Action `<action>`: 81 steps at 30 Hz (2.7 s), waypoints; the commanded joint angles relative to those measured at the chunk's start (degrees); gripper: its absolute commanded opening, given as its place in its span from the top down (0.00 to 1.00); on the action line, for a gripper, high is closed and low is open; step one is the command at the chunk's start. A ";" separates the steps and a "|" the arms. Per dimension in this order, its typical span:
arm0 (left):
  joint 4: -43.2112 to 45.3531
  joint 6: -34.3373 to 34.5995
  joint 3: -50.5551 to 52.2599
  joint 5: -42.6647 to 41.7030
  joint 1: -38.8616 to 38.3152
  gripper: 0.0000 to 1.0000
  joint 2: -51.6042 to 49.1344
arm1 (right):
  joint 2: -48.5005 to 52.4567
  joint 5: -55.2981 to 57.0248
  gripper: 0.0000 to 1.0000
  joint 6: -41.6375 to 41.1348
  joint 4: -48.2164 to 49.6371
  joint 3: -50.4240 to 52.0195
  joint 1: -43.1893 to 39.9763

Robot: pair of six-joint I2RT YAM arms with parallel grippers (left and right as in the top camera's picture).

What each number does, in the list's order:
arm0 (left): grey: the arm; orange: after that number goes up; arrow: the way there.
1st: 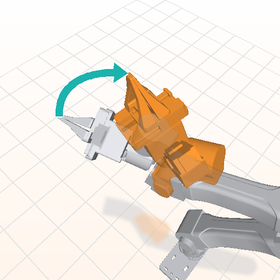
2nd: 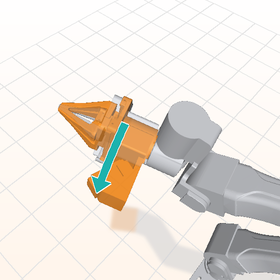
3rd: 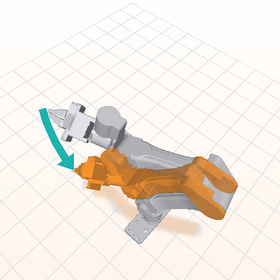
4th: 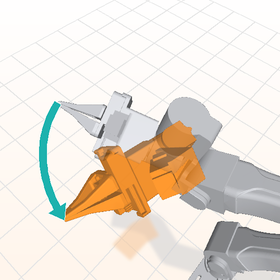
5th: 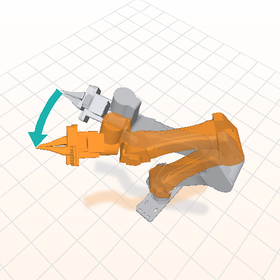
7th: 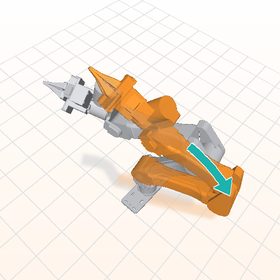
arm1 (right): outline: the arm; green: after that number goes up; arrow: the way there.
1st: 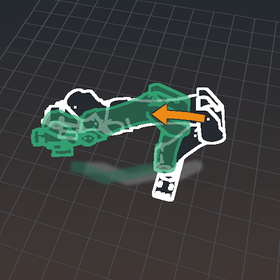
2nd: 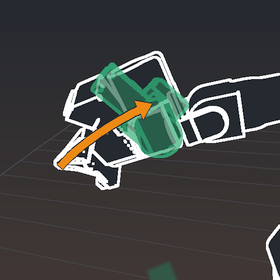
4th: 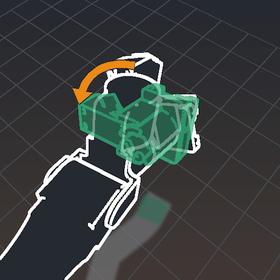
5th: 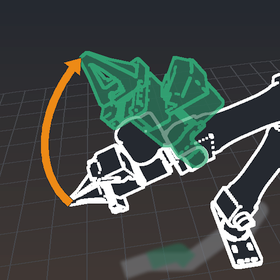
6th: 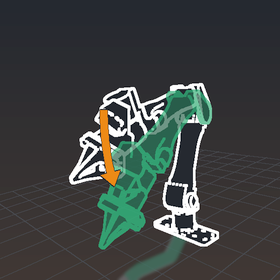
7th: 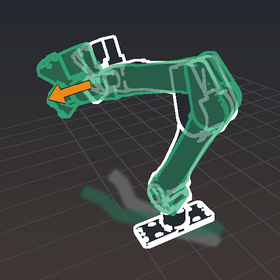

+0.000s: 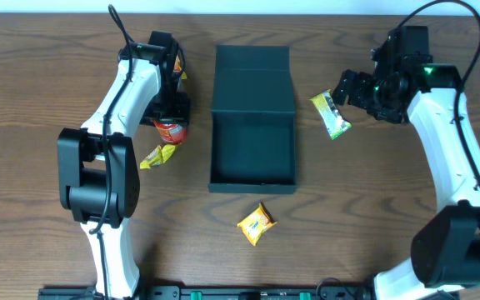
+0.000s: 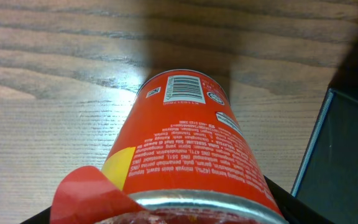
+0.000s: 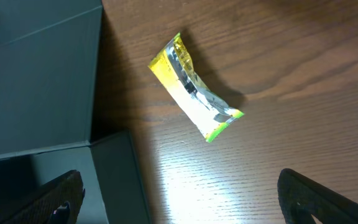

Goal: Pack container
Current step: 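Grasp the red can with the left gripper and lift it, then lower the red can into the black box and release it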

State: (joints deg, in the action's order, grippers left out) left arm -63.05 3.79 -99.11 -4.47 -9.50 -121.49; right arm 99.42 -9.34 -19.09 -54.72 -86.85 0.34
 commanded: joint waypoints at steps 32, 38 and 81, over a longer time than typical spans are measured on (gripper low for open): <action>-6.49 8.39 -15.08 1.99 -20.68 0.28 12.37 | 0.15 3.21 0.01 -2.08 5.57 -0.68 0.44; -3.21 10.21 -11.28 2.32 -21.00 0.28 8.35 | 0.15 3.21 0.01 -2.05 5.55 -0.68 0.44; 0.04 8.00 -8.92 20.52 -20.79 0.05 23.37 | 13.88 7.61 0.11 21.77 4.70 -0.24 3.13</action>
State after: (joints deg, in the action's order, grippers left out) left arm -62.76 12.67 -107.98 13.19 -30.52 -98.54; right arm 111.59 -1.72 -1.39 -50.06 -86.83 2.90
